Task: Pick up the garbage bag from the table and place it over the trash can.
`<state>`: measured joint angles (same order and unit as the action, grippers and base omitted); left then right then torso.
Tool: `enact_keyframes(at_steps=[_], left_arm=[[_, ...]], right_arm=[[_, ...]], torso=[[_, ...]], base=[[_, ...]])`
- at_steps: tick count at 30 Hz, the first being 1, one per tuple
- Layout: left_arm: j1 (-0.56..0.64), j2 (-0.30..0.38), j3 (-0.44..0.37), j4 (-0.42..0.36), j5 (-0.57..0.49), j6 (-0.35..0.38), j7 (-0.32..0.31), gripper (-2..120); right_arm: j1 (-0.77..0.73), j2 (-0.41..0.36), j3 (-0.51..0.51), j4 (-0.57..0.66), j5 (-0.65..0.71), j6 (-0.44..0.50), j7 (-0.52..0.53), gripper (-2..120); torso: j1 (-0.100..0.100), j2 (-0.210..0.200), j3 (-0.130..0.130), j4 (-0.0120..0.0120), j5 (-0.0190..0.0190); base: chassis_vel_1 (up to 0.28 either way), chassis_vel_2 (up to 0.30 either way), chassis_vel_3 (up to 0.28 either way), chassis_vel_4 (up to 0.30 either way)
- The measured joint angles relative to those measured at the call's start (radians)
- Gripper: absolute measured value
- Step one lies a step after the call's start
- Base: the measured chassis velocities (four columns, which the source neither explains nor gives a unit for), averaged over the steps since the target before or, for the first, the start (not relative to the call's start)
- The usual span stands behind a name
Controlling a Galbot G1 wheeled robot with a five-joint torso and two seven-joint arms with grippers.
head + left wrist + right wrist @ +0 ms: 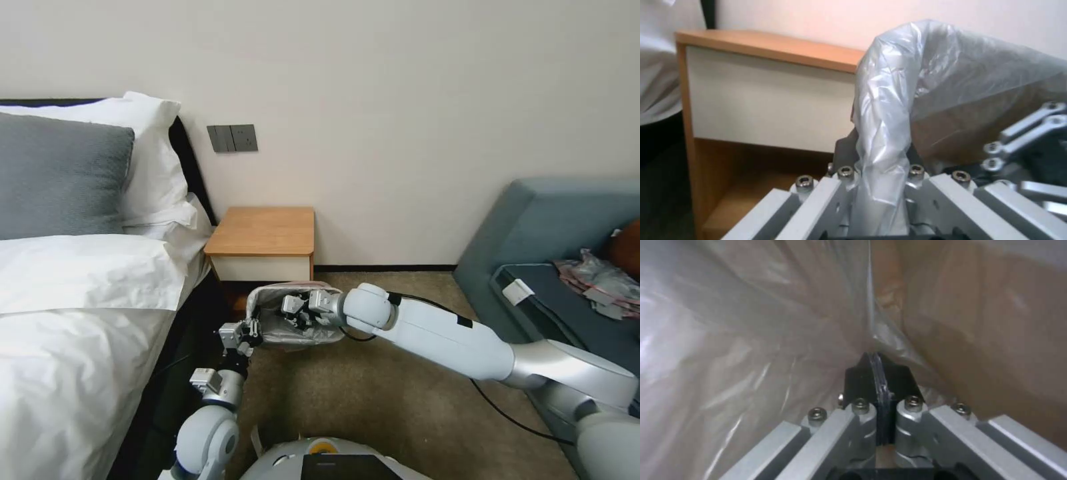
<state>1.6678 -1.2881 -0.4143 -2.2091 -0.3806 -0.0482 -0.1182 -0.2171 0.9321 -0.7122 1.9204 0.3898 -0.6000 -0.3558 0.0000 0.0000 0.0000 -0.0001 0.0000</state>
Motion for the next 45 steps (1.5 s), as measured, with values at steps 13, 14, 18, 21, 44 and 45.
enact_keyframes(at_steps=[13,14,18,21,44,45], left_arm=[[0.023,-0.004,-0.005,-0.022,0.070,-0.028,0.033,3],[0.024,-0.004,-0.005,-0.023,0.074,-0.030,0.034,3],[0.024,-0.006,-0.005,-0.028,0.076,-0.030,0.035,3],[0.025,-0.007,-0.004,-0.033,0.076,-0.030,0.036,3],[0.040,-0.024,0.013,-0.040,0.088,-0.029,0.048,3],[0.040,-0.024,0.013,-0.040,0.088,-0.029,0.048,3]], right_arm=[[0.020,0.043,-0.054,-0.006,-0.120,-0.114,0.030,0],[0.022,0.046,-0.058,-0.007,-0.124,-0.123,0.031,0],[0.028,0.048,-0.069,-0.011,-0.148,-0.132,0.032,0],[0.032,0.048,-0.077,-0.020,-0.173,-0.133,0.027,0],[0.020,0.062,-0.104,-0.089,-0.310,-0.132,-0.003,0],[0.020,0.062,-0.104,-0.089,-0.310,-0.132,-0.003,0]], torso=[[0.000,0.000,0.000,0.0001,0.0000],[0.000,0.000,0.000,0.0002,0.0000],[0.000,0.000,0.000,0.0001,0.0000],[0.000,0.000,0.000,0.0001,0.0000],[0.000,0.000,0.000,0.0001,0.0001],[0.000,0.000,0.000,0.0001,0.0001]], base=[[0.000,0.000,0.000,0.000],[0.000,0.000,0.000,0.000],[0.000,0.000,0.000,0.000],[0.000,0.000,0.000,0.000],[0.000,0.000,0.000,0.000],[0.000,0.000,0.000,0.000]])
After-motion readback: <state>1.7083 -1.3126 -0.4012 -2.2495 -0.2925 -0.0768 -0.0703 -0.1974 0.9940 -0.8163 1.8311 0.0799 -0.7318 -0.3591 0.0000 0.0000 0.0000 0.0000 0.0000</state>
